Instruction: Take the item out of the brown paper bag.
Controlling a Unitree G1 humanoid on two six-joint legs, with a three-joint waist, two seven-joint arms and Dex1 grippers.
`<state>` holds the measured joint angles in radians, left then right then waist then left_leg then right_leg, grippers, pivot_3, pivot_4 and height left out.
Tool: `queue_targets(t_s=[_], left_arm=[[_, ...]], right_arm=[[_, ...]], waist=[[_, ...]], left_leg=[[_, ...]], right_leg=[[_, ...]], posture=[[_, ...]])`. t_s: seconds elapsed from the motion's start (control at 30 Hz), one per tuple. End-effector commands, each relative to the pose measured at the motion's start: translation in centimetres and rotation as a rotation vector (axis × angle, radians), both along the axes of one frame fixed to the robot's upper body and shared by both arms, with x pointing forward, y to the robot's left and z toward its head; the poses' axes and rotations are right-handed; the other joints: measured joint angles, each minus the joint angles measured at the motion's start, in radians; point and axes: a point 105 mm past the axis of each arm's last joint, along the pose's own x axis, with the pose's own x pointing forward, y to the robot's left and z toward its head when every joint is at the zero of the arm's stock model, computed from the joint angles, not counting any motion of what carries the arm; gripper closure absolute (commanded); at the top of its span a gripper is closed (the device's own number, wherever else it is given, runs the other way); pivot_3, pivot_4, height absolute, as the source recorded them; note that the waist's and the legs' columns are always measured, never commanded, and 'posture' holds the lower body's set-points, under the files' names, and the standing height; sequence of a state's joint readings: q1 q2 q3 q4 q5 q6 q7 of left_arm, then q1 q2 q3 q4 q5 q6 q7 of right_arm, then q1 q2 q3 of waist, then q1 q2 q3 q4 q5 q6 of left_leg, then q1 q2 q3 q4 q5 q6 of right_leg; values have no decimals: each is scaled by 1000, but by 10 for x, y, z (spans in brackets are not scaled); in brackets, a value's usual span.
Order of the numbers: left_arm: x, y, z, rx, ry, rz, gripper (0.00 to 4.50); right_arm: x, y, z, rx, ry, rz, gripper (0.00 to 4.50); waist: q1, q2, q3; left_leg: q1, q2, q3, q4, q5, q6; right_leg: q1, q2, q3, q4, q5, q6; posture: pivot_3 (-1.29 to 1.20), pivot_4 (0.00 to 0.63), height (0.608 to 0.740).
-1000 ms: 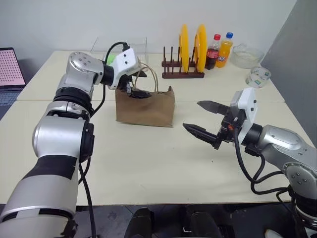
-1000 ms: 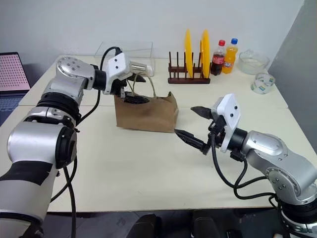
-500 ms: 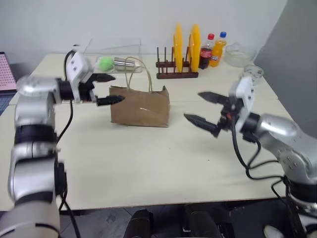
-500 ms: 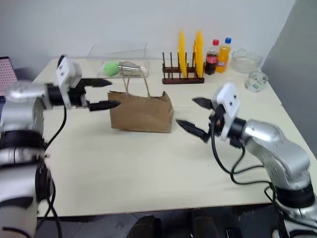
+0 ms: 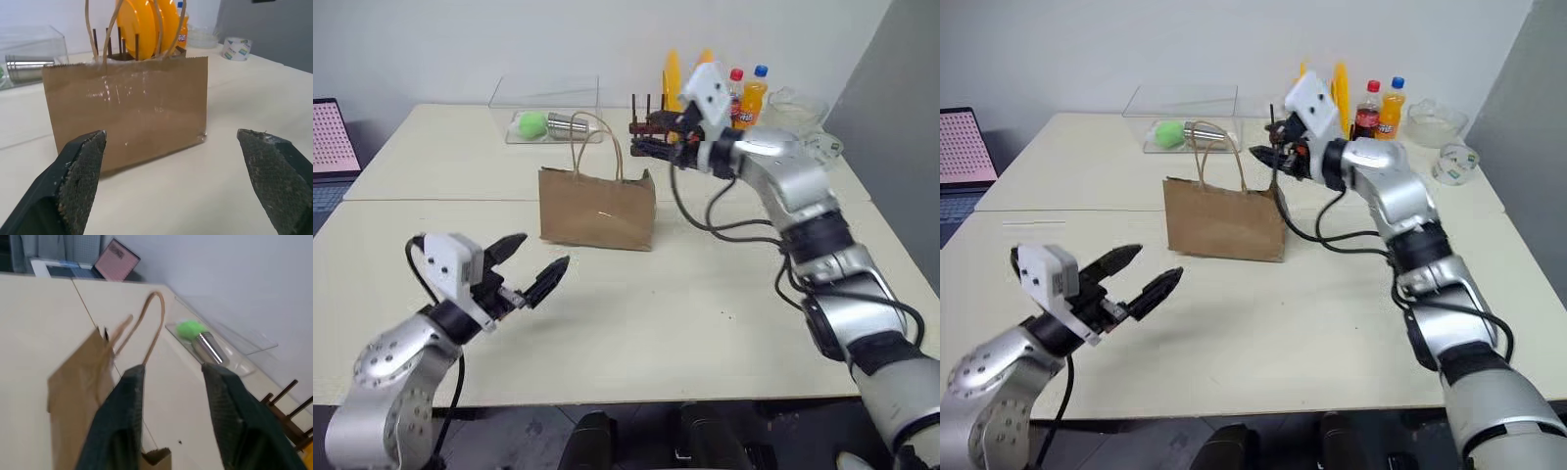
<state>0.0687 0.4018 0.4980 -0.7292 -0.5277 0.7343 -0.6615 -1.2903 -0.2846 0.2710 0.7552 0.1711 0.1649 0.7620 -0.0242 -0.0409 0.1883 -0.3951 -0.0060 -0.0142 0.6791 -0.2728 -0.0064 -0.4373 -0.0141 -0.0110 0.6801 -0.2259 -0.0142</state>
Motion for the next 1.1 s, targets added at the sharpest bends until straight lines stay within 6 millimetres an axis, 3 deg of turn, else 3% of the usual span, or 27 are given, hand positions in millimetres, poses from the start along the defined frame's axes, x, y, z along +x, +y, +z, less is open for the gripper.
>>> queue_targets(t_s=[0.03,0.1,0.23,0.57,0.73,1.1], left_arm=[[-7,-1,11,28,-54,2,0],[-6,0,10,40,-51,5,0],[-9,-3,1,85,-30,-25,0],[-35,-12,-27,85,70,-57,0],[-39,6,-34,131,90,-9,0],[-65,44,-54,257,165,3,0]], right_arm=[[15,11,-1,-131,-88,-50,3732],[19,16,-8,-197,-104,-66,4456],[17,24,-38,-381,-94,-28,4456],[-25,35,-59,-492,-27,364,4456],[-66,37,-66,-483,-8,575,4456],[-124,31,-76,-342,94,671,4456]], waist=[[0,0,0],[-1,0,0],[-1,0,0],[-3,1,1],[-2,2,1],[-2,3,2]], left_leg=[[0,0,0,0,0,0],[0,0,0,-1,0,0],[-1,0,0,-1,0,0],[0,0,-1,-2,0,0],[1,0,-1,-2,0,0],[1,1,-1,-2,0,0]], right_leg=[[0,0,0,0,0,0],[0,0,0,0,0,-1],[0,0,0,-1,0,-1],[0,0,0,-1,0,-1],[1,0,-1,-1,-1,-1],[1,0,-2,-2,-3,-4]], posture=[[0,150,740],[0,150,740],[0,150,740],[0,150,740],[0,150,740],[0,150,740]])
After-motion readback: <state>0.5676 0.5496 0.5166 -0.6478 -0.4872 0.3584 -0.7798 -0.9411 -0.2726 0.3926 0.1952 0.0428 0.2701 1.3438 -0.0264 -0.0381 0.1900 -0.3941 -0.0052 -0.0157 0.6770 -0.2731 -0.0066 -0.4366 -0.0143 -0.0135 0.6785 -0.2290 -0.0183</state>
